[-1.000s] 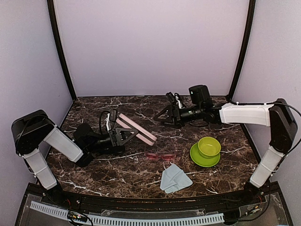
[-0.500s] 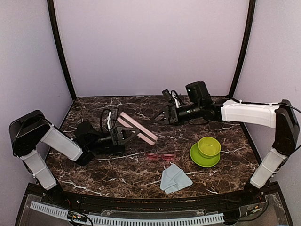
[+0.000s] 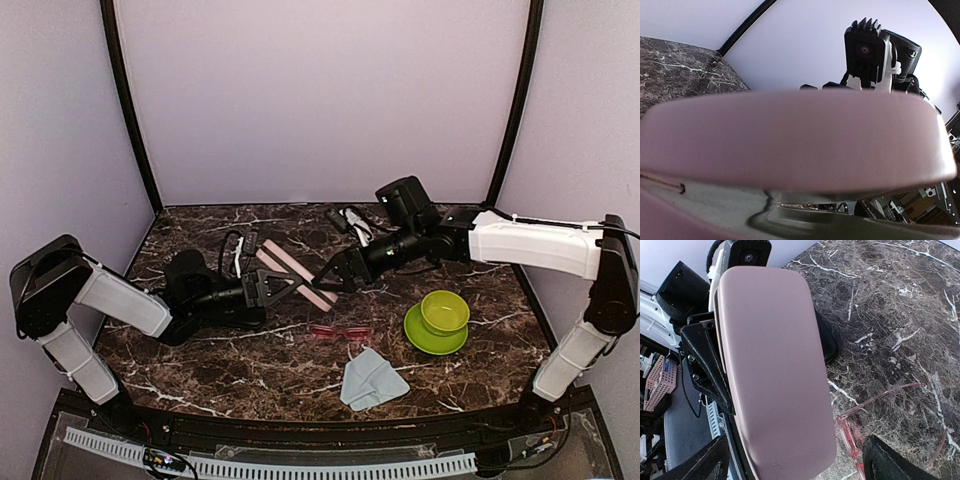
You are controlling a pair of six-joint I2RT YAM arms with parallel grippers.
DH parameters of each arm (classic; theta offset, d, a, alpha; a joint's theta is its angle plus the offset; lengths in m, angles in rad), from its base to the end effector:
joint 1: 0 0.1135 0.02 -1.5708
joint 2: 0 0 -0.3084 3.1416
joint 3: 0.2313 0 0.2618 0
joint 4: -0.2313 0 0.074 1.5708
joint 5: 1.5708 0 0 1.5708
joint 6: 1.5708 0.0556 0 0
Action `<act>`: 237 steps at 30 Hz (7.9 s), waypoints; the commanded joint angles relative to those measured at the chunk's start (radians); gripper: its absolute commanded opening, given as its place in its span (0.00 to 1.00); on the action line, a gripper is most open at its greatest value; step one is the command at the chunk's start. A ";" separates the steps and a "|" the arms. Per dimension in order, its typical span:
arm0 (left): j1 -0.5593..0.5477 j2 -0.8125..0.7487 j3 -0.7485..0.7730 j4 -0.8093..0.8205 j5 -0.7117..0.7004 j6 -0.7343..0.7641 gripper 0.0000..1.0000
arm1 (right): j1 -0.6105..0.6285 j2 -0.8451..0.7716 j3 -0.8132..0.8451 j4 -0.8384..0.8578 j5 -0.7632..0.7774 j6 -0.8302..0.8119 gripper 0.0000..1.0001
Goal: Organize the sunglasses
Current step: Open the sunglasses case, then pass from the left arm to the right, then place the opened sunglasses case at the center of the board, then pick up the glasses cleaning cloth from the center of the board.
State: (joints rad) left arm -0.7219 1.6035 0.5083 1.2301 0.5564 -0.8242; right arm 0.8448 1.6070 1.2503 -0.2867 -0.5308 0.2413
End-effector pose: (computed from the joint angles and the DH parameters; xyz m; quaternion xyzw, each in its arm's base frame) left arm 0.2209 -0.2337 0.2390 0.1742 0.6423 -0.6350 0.3922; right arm 0.2369 0.3092 0.3158 -0.3685 0.7892 0.4239 0.2483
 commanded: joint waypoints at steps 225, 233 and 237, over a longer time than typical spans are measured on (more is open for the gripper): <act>-0.035 -0.565 0.140 -1.243 -0.554 0.526 0.68 | 0.145 -0.105 -0.305 -0.166 0.468 0.122 0.56; -0.281 -0.502 0.135 -1.215 -0.611 0.560 0.56 | 0.152 -0.073 -0.388 -0.077 0.485 0.167 0.49; -0.366 -0.411 0.171 -1.213 -0.631 0.560 0.54 | 0.152 -0.035 -0.380 -0.045 0.479 0.163 0.46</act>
State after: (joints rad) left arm -1.0294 1.1278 0.6399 0.0086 -0.0360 -0.2863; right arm 0.9905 1.5375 0.8669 -0.4110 -0.0490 0.3847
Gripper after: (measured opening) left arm 0.549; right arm 0.472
